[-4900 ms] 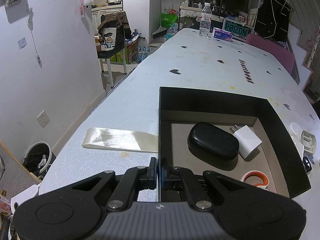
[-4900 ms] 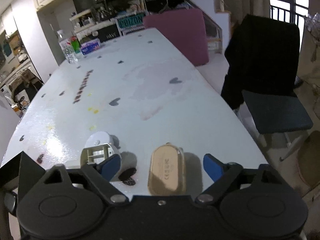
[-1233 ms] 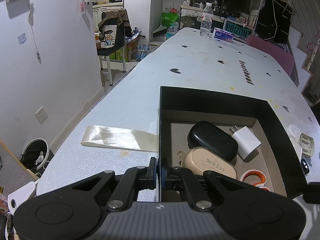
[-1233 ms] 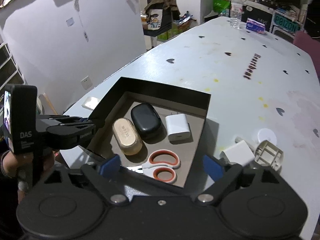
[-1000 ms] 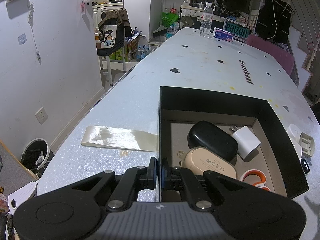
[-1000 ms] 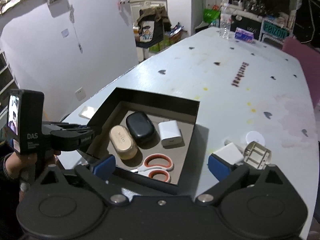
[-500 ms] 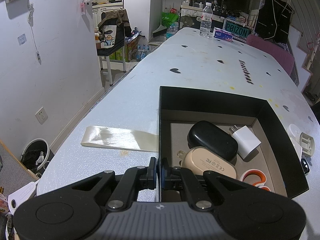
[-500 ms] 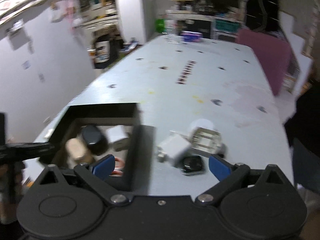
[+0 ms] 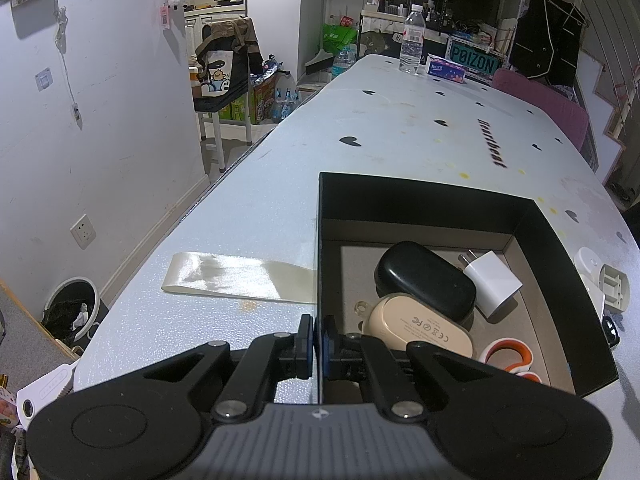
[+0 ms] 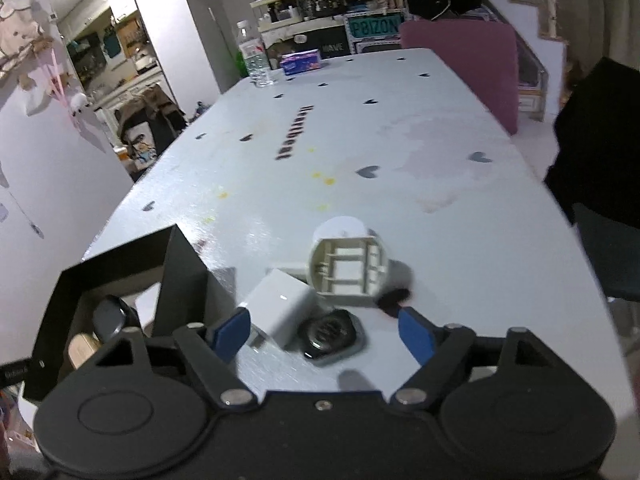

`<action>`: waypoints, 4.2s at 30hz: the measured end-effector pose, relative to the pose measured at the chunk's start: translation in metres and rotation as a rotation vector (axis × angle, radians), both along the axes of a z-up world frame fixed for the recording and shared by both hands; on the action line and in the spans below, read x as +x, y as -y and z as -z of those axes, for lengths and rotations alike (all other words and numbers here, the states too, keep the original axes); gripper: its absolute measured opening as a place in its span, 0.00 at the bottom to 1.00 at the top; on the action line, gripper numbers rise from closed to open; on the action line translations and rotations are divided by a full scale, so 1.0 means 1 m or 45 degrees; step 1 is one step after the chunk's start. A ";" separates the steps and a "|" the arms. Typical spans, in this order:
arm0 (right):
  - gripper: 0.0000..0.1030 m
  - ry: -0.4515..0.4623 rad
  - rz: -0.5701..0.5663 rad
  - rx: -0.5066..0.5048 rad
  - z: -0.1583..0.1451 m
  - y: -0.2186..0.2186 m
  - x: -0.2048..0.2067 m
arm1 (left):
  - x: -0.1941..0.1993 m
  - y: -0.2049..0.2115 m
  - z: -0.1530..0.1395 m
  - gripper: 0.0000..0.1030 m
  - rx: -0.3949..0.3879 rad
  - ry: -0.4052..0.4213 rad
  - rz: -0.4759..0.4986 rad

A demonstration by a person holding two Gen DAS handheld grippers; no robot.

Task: Organize rigid objects
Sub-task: 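Move the right gripper to the white charger block and grasp it, then carry the white charger block into the box and open the right gripper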

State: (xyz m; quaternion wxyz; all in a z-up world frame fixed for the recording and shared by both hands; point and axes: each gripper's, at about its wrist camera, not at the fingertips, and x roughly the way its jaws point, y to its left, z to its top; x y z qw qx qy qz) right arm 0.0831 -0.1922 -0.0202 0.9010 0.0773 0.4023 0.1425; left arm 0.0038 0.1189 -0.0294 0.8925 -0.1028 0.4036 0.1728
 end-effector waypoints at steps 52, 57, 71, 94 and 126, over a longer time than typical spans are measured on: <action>0.36 -0.127 -0.296 -0.268 -0.029 -0.064 -0.021 | 0.000 0.000 0.000 0.04 -0.002 0.001 -0.001; 0.72 -0.141 -0.432 -0.333 -0.007 -0.056 -0.044 | 0.000 0.000 0.000 0.04 -0.002 0.001 -0.001; 0.53 -0.200 -0.500 -0.415 0.028 -0.053 -0.046 | 0.000 0.000 0.000 0.04 -0.001 0.000 -0.001; 0.53 -0.132 -0.774 -0.359 -0.040 -0.155 -0.021 | 0.000 0.000 0.000 0.04 -0.002 0.001 -0.001; 0.64 -0.200 -0.680 -0.362 -0.041 -0.156 -0.016 | 0.000 0.000 0.000 0.04 -0.002 0.001 -0.001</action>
